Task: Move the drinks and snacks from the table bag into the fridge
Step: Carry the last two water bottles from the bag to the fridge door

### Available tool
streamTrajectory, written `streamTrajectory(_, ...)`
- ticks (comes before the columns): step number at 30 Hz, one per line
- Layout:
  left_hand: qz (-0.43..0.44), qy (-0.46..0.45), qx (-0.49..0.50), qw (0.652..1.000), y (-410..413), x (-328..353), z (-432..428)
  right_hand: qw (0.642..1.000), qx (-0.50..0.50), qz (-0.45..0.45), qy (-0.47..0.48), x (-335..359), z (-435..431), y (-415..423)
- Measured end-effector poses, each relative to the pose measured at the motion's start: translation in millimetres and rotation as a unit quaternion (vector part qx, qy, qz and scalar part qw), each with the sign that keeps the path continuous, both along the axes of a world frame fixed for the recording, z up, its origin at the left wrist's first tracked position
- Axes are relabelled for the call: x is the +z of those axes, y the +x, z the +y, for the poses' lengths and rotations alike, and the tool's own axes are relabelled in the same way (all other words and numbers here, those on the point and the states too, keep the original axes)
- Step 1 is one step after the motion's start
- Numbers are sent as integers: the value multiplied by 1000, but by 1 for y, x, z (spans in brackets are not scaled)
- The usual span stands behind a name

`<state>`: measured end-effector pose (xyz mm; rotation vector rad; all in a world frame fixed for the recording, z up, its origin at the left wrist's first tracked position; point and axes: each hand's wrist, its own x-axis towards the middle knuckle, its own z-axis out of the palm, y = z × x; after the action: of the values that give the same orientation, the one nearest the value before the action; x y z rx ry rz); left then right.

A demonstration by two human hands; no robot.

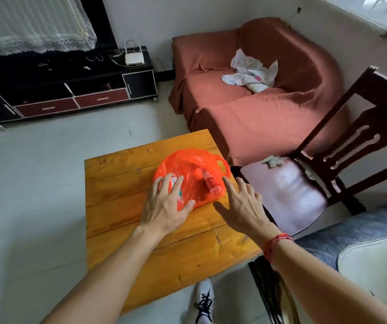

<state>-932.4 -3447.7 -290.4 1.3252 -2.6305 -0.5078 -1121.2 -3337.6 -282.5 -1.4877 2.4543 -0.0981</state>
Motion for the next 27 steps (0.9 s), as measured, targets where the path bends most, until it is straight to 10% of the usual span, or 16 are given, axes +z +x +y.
streamTrajectory(17,-18,56,-3,998,-59,-67,-54,996,54,-49,55,-58,-76,-41)
streamTrajectory(27,-67,237,51,968,-90,-139,-99,979,37,-171,102,-122,-136,-46)
